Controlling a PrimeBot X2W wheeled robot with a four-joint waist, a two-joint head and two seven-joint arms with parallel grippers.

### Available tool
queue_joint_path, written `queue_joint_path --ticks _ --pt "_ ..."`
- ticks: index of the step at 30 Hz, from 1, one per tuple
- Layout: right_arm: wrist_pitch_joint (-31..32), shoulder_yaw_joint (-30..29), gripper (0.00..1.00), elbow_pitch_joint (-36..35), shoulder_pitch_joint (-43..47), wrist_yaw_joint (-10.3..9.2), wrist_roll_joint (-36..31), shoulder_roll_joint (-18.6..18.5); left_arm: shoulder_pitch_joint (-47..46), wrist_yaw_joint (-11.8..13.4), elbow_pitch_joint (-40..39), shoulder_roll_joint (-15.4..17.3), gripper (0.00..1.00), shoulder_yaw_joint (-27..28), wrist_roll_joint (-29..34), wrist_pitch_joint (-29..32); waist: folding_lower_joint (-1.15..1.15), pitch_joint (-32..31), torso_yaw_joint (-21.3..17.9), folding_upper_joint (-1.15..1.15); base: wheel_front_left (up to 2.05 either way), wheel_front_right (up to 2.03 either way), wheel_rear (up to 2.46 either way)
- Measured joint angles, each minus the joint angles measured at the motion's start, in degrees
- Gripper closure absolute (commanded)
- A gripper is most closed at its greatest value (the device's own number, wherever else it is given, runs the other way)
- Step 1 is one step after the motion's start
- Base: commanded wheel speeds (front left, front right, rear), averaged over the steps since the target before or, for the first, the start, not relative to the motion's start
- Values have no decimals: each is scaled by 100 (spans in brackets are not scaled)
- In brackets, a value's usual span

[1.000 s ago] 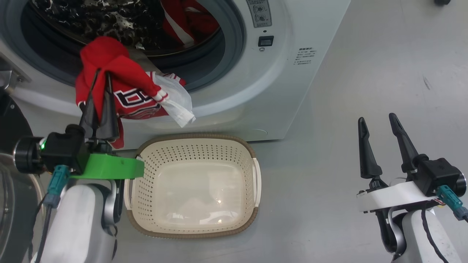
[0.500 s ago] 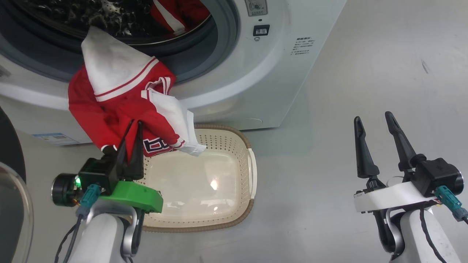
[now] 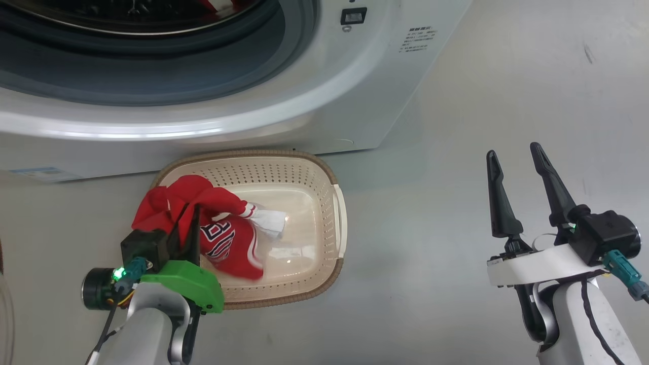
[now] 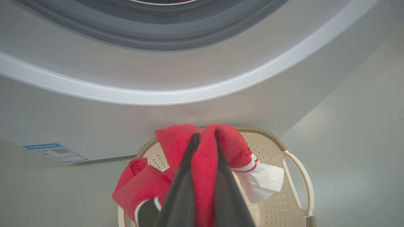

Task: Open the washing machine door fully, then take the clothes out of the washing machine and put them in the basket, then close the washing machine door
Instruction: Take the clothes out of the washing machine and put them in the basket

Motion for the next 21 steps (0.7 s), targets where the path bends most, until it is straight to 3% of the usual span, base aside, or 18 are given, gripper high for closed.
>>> queue_joint_path --ticks 21 --pt "0 182 0 -245 -551 51 121 30 -1600 1 1728 155 100 124 36 545 0 1221 -466 0 0 0 0"
